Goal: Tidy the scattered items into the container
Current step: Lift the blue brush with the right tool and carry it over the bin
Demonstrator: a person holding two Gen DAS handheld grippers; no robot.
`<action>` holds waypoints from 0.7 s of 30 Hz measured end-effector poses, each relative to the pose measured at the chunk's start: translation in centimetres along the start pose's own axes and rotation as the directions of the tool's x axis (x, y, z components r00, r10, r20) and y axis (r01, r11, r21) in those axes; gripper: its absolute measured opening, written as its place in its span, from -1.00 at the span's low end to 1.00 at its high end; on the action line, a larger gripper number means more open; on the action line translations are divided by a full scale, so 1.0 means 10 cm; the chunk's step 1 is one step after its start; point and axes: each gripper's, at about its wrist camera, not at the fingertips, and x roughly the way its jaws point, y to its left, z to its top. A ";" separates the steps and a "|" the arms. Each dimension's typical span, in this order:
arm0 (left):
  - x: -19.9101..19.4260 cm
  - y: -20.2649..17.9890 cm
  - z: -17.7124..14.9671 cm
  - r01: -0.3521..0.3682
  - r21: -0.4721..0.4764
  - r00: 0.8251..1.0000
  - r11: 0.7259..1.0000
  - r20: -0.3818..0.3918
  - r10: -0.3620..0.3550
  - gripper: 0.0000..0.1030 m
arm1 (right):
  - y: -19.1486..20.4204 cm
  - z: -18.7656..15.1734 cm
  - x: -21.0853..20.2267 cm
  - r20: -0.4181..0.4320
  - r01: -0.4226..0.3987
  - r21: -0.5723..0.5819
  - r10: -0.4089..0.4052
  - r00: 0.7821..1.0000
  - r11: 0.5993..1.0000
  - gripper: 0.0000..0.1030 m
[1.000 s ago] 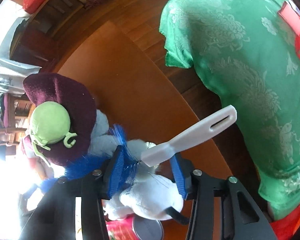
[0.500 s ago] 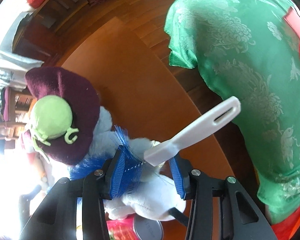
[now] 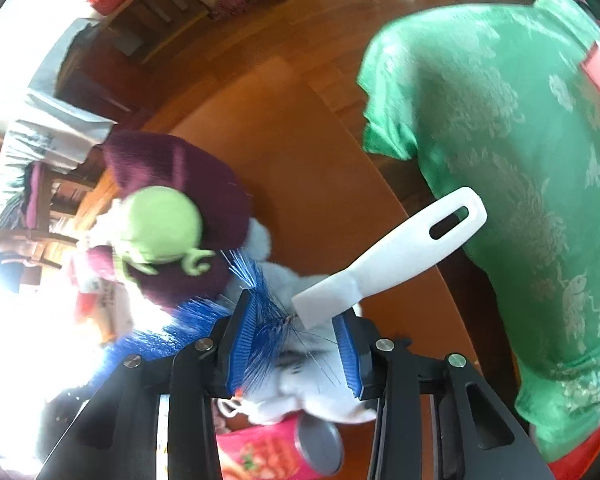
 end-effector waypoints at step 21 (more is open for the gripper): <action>-1.20 1.75 -1.36 -0.135 -0.329 0.985 0.935 0.055 0.162 -0.39 | 2.32 -0.76 -0.37 -0.021 -0.156 -0.363 0.159 0.987 0.919 -0.27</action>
